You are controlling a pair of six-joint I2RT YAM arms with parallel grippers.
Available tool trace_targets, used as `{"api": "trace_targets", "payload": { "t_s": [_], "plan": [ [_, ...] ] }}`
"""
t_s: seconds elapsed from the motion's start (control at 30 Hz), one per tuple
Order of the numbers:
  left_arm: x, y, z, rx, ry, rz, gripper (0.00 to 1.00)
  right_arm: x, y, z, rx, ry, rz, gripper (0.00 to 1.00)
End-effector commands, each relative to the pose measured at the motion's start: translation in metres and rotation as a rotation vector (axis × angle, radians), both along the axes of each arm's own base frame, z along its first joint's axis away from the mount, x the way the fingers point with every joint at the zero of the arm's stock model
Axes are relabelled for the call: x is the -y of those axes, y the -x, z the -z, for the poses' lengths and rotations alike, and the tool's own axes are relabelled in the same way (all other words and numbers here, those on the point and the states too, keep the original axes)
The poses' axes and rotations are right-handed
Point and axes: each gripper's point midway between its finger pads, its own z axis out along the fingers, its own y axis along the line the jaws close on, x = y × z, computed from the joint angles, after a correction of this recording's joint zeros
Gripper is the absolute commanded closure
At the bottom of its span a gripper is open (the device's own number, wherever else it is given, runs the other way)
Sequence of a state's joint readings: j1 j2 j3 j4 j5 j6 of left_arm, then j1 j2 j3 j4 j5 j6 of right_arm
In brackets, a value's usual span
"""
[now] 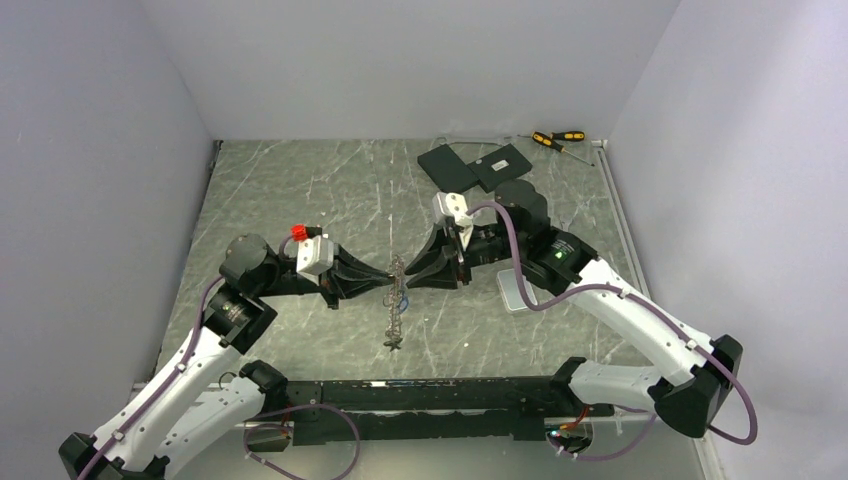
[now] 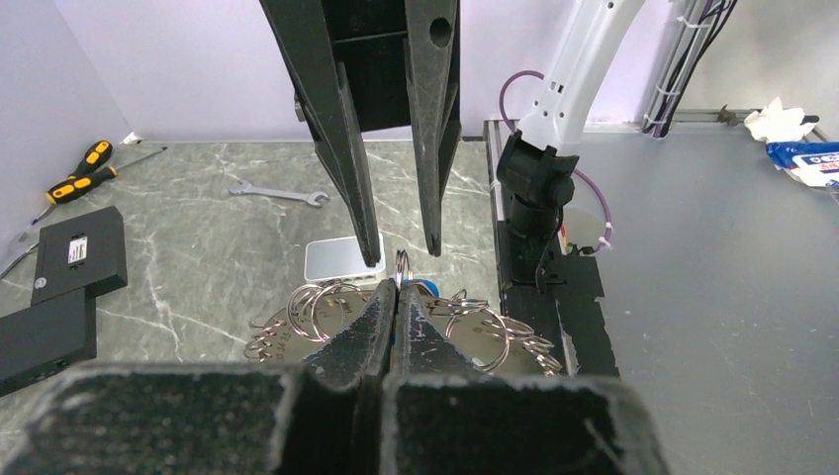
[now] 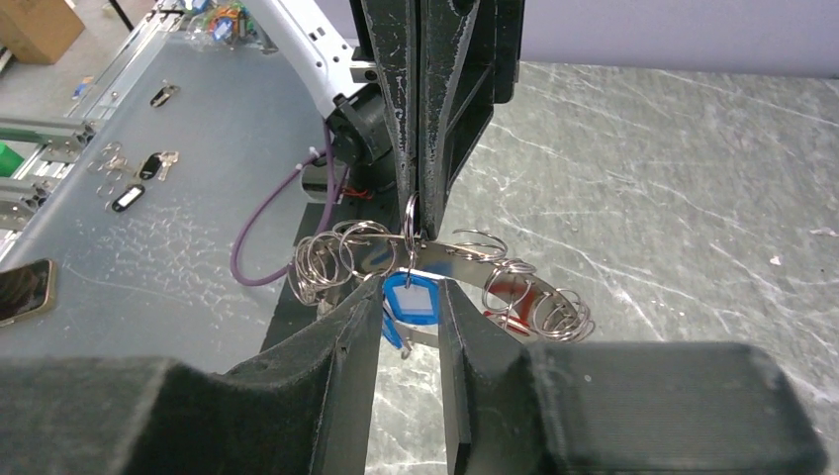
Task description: Put the keys on the keyring
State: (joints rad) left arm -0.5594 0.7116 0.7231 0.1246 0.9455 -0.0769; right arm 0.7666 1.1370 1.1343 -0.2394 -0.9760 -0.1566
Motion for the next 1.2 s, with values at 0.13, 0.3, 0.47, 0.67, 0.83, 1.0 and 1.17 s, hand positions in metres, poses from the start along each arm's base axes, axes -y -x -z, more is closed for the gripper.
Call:
{"api": "trace_targets", "payload": {
  "t_s": [0.13,0.3,0.47,0.67,0.83,1.0,1.17],
  "plan": [
    [-0.0006,0.0019,-0.0171,0.054,0.050,0.013,1.00,-0.0130,0.0054,-0.0176,0.051,-0.032,-0.043,0.70],
    [-0.0014,0.0020,-0.0172,0.057,0.049,0.010,1.00,-0.0135,0.0069,-0.0212,0.061,-0.044,-0.041,0.75],
    [-0.0015,0.0022,-0.0172,0.055,0.049,0.010,1.00,-0.0122,0.0061,-0.0210,0.065,-0.033,-0.032,0.75],
    [-0.0020,0.0026,-0.0174,0.056,0.050,0.009,1.00,-0.0099,0.0032,-0.0180,0.075,-0.016,-0.007,0.74],
    [-0.0023,0.0030,-0.0184,0.058,0.054,0.008,1.00,-0.0093,0.0026,-0.0176,0.078,-0.005,-0.005,0.88],
    [-0.0030,0.0031,-0.0200,0.059,0.061,0.004,1.00,-0.0091,0.0016,-0.0148,0.073,0.009,-0.001,0.99],
    [-0.0034,0.0039,-0.0242,0.061,0.077,0.004,1.00,-0.0091,0.0021,-0.0130,0.067,0.014,-0.004,1.00]
  ]
}}
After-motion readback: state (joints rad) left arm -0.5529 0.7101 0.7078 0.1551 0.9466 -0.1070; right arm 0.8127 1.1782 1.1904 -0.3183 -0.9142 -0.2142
